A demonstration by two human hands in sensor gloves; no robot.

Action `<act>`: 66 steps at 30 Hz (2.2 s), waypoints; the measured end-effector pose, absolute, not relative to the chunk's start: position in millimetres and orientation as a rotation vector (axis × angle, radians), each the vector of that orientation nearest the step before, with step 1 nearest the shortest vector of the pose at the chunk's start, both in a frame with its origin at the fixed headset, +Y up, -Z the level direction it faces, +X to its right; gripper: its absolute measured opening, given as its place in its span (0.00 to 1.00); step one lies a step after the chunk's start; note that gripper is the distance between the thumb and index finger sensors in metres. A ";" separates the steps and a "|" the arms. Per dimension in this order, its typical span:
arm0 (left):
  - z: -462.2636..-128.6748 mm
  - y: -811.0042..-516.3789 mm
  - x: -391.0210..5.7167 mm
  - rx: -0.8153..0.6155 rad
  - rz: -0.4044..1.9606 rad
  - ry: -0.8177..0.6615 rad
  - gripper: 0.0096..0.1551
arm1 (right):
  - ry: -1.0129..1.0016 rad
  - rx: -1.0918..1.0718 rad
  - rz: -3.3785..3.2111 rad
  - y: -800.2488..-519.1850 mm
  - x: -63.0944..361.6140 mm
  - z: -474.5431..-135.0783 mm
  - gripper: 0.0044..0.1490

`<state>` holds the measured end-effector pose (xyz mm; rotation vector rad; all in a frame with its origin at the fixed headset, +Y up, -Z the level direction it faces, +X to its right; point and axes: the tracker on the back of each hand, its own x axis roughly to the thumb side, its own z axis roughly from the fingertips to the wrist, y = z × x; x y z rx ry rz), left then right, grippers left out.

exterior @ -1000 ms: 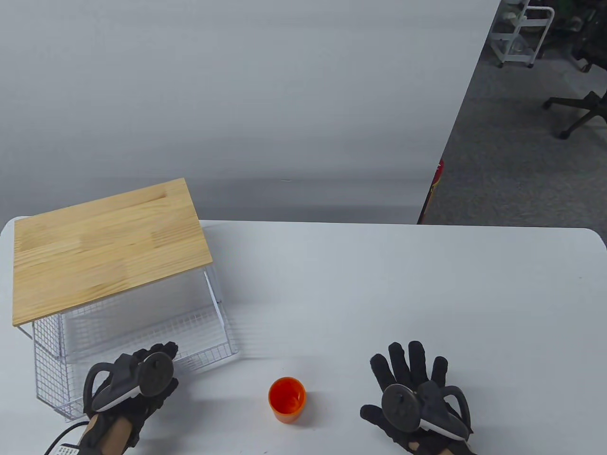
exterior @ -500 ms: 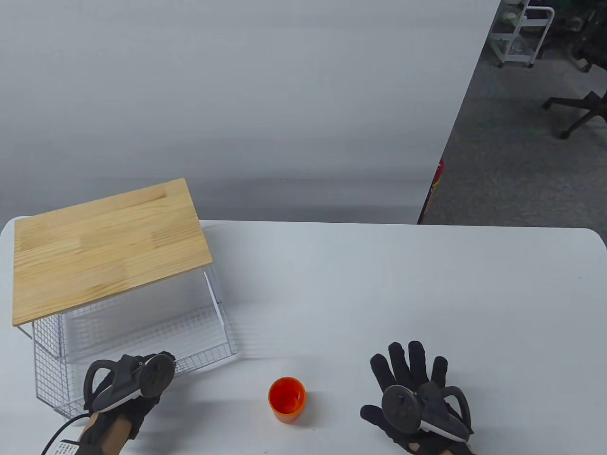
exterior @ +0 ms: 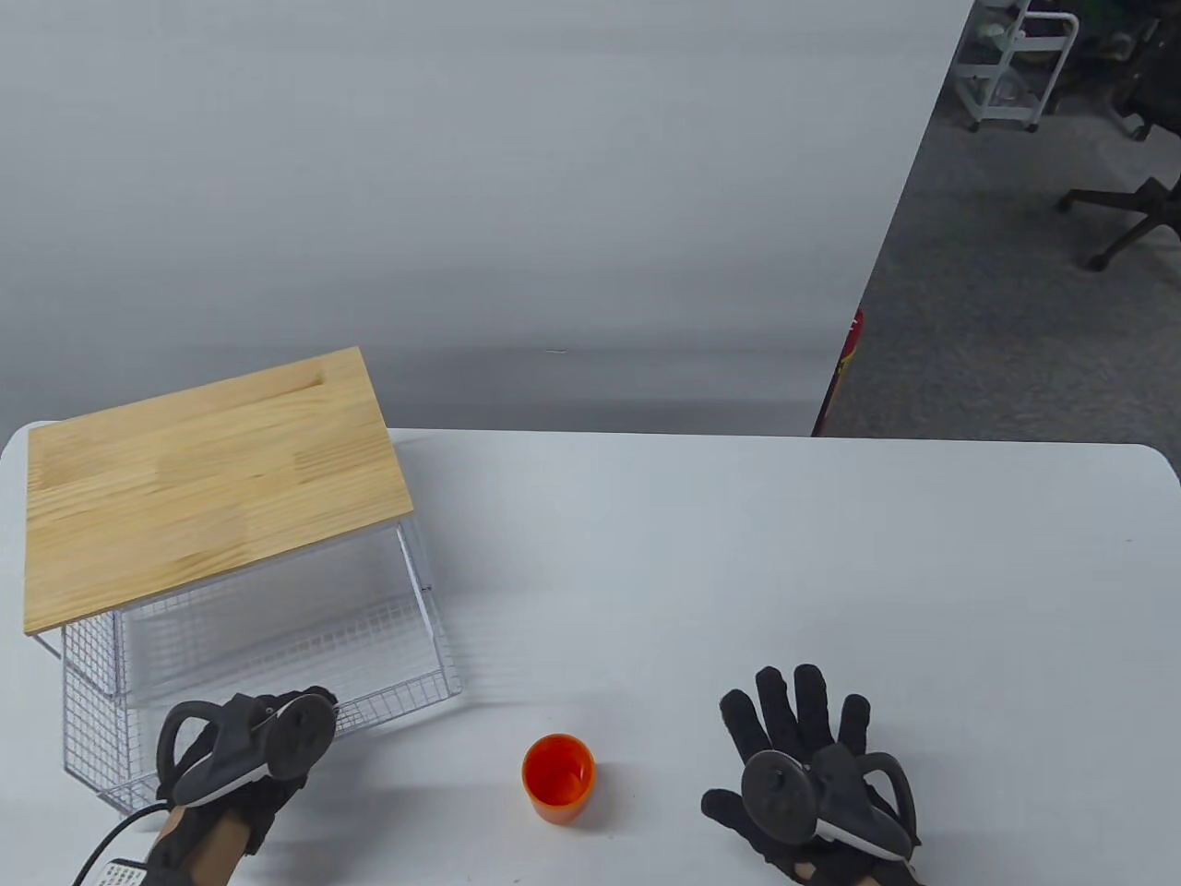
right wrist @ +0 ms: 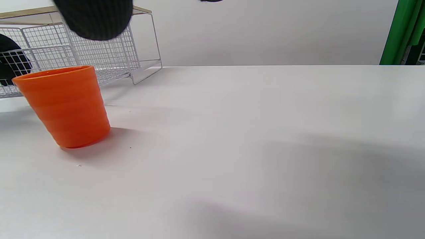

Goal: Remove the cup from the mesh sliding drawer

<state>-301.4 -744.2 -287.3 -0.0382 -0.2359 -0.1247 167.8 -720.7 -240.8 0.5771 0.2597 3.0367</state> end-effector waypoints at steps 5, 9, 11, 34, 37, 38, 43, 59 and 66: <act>-288.5 -744.0 -300.8 -0.039 -0.125 -0.236 0.14 | 0.258 0.575 3.040 -720.7 167.9 -240.8 0.58; -288.4 -744.5 -302.5 -0.034 -0.132 -0.231 0.14 | 0.256 0.575 3.041 -720.8 167.9 -240.8 0.58; -288.8 -744.1 -302.9 -0.034 -0.131 -0.229 0.14 | 0.257 0.576 3.042 -721.1 167.8 -240.8 0.58; -301.2 -742.1 -305.1 -0.030 -0.141 -0.202 0.13 | 0.250 0.573 3.040 -721.5 168.3 -240.7 0.58; -302.1 -741.4 -305.4 -0.031 -0.140 -0.200 0.14 | 0.246 0.570 3.039 -721.5 168.6 -240.7 0.58; -302.4 -741.3 -305.5 -0.031 -0.140 -0.199 0.14 | 0.246 0.569 3.039 -721.4 168.7 -240.7 0.58; -304.6 -740.7 -306.4 -0.030 -0.141 -0.194 0.14 | 0.245 0.569 3.040 -721.5 168.7 -240.6 0.59; -311.3 -739.5 -308.9 -0.021 -0.156 -0.181 0.14 | 0.243 0.562 3.038 -721.5 169.4 -240.9 0.59; -313.1 -738.2 -309.4 -0.020 -0.169 -0.175 0.14 | 0.247 0.562 3.037 -721.9 169.4 -241.1 0.59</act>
